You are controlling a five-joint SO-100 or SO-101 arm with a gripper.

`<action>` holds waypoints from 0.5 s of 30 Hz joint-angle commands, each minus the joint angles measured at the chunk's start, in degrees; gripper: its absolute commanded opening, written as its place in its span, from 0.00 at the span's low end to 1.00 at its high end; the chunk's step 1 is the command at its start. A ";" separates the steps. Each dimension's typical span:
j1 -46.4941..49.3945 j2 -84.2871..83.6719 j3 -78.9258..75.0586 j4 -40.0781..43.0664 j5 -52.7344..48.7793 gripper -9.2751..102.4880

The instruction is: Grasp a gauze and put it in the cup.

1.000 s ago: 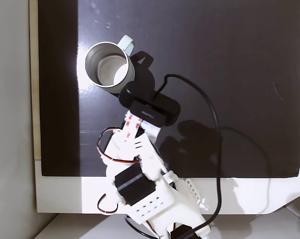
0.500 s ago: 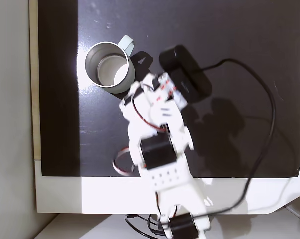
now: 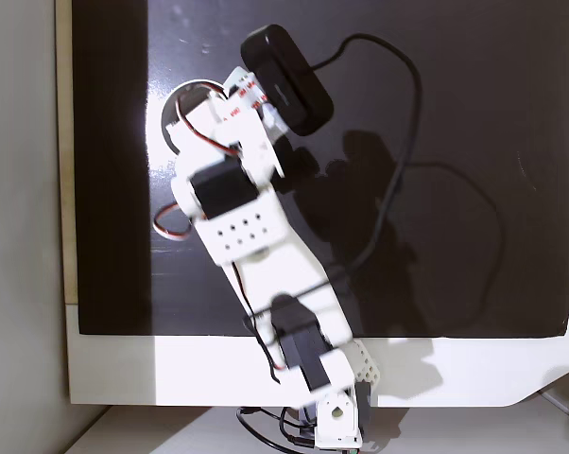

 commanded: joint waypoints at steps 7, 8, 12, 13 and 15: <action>-5.27 -10.81 -23.55 10.02 1.58 0.08; -5.36 -11.43 -24.79 10.55 1.76 0.08; -5.54 -15.29 -32.78 14.68 1.85 0.08; -5.63 -16.44 -34.80 15.82 1.85 0.08; -5.45 -17.84 -37.44 17.58 1.85 0.08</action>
